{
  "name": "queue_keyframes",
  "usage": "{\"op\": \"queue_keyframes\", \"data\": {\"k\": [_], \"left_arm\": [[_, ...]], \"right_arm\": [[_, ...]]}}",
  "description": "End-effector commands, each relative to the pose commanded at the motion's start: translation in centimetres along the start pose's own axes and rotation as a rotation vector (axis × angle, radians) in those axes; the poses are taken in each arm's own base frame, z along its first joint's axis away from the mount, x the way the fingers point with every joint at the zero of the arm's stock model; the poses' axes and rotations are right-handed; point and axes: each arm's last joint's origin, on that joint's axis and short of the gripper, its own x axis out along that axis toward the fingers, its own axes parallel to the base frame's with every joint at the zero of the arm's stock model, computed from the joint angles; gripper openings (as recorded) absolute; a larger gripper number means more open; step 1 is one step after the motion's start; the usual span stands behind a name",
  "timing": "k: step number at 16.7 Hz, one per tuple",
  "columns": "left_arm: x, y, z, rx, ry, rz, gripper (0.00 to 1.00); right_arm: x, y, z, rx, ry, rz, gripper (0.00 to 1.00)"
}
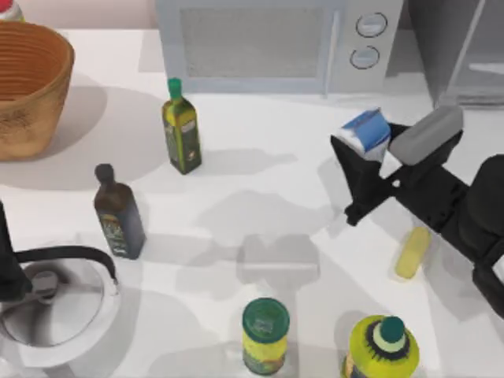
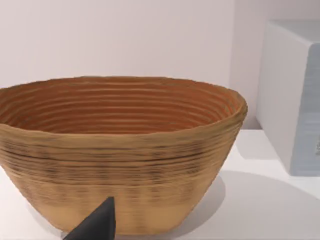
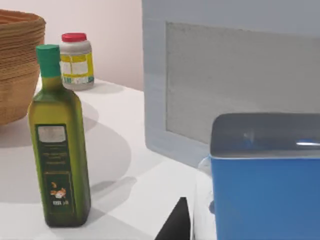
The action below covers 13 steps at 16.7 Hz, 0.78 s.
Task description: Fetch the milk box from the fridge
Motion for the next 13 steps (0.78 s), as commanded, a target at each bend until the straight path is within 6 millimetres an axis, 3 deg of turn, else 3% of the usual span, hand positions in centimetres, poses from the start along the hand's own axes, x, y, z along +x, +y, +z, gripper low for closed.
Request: {"op": "queue_keyframes", "data": {"k": [5, 11, 13], "left_arm": [[0.0, 0.0, 0.0, 0.000, 0.000, 0.000, 1.00], [0.0, 0.0, 0.0, 0.000, 0.000, 0.000, 1.00], [0.0, 0.0, 0.0, 0.000, 0.000, 0.000, 1.00]], "right_arm": [[1.1, 1.0, -3.4, 0.002, -0.001, 0.065, 0.00], [1.1, 0.9, -3.7, 0.006, 0.005, 0.063, 0.00], [2.0, 1.0, -4.1, 0.005, 0.009, 0.066, 0.00]]}}
